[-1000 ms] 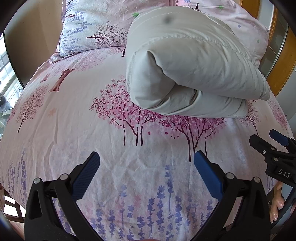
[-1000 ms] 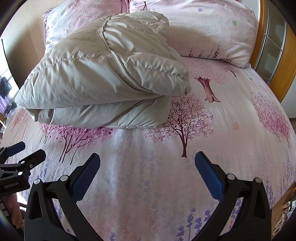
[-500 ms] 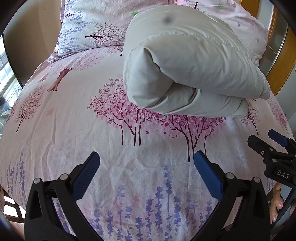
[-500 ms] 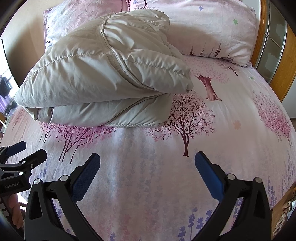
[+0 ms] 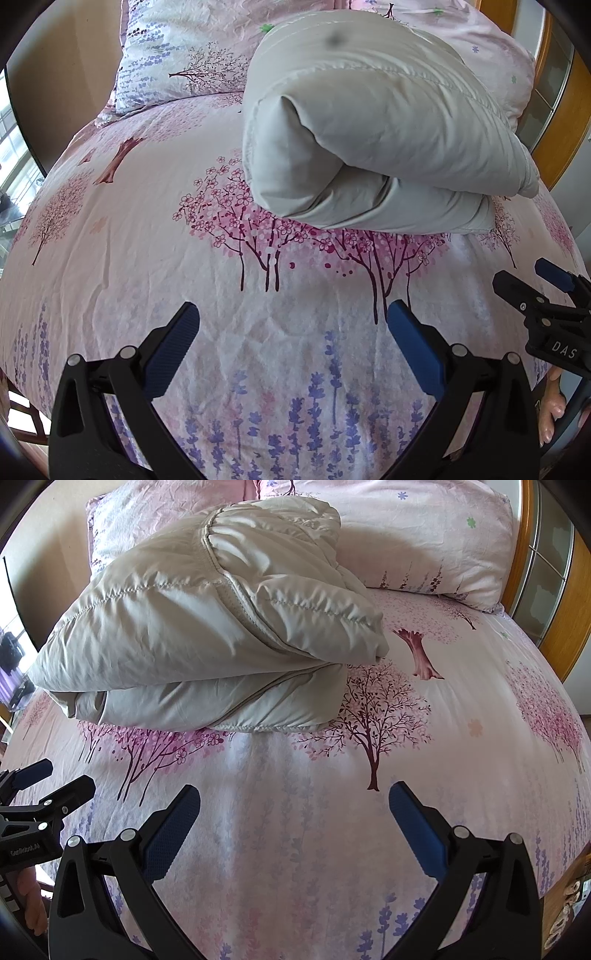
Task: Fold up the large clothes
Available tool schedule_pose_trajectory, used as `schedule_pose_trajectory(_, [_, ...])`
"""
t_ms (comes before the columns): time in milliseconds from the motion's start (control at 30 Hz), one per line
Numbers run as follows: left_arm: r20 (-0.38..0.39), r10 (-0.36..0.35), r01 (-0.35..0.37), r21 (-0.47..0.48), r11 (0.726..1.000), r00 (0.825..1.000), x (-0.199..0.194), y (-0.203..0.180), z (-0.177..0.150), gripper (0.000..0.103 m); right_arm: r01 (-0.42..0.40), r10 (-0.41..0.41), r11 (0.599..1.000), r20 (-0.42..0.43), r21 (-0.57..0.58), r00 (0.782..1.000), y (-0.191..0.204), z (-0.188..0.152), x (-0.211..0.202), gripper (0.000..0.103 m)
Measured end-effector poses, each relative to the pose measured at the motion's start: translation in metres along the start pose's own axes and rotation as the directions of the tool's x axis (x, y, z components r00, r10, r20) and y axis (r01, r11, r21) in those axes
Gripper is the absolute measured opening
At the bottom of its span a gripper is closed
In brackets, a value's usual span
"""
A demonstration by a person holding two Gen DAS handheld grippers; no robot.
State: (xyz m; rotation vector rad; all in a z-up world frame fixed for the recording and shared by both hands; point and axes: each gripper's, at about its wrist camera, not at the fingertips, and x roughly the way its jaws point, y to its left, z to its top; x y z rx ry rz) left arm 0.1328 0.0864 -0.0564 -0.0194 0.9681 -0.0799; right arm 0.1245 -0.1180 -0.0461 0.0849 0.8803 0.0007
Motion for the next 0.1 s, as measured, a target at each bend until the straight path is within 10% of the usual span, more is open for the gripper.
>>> schedule_pose_trajectory(100, [-0.003, 0.000, 0.000, 0.002, 1.000, 1.000, 0.0007, 0.0009, 0.0002, 0.101, 0.000, 0.000, 1.000, -0.001, 0.000, 1.000, 0.0000, 0.0000, 0.0001, 0.102])
